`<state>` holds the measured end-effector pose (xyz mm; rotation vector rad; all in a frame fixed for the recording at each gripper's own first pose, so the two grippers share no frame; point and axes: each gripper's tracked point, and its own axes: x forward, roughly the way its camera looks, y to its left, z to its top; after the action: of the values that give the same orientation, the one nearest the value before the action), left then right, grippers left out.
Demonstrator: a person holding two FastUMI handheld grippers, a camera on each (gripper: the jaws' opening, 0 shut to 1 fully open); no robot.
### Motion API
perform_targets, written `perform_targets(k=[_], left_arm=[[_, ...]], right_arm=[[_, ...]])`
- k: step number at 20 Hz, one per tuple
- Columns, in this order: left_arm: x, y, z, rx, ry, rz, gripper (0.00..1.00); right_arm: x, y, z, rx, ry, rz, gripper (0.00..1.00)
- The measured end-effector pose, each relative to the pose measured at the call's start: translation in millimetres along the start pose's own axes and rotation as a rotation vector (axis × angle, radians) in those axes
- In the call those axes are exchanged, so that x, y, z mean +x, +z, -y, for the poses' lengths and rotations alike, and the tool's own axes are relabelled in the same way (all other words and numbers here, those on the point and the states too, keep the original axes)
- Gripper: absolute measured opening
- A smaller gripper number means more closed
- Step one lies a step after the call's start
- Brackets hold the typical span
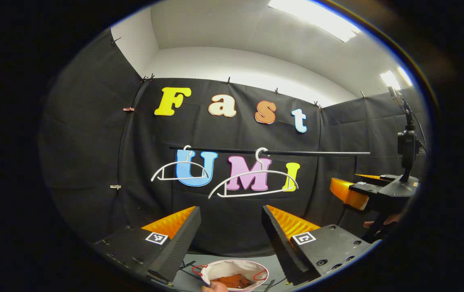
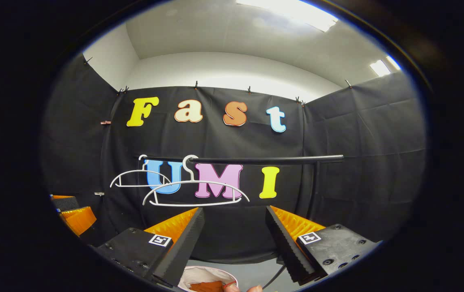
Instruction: Grasp the clothes on the hanger with both hands and then place them into the laundry hamper below.
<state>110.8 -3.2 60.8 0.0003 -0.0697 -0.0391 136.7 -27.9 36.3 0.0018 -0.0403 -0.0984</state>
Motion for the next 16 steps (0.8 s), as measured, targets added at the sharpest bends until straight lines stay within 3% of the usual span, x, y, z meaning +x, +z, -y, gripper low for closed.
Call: perform_targets(k=[16], left_arm=[[3, -1, -14, -0.001, 0.035, -0.002, 0.95]], right_arm=[[-1, -10, -13, -0.010, 0.022, -0.018, 0.98]])
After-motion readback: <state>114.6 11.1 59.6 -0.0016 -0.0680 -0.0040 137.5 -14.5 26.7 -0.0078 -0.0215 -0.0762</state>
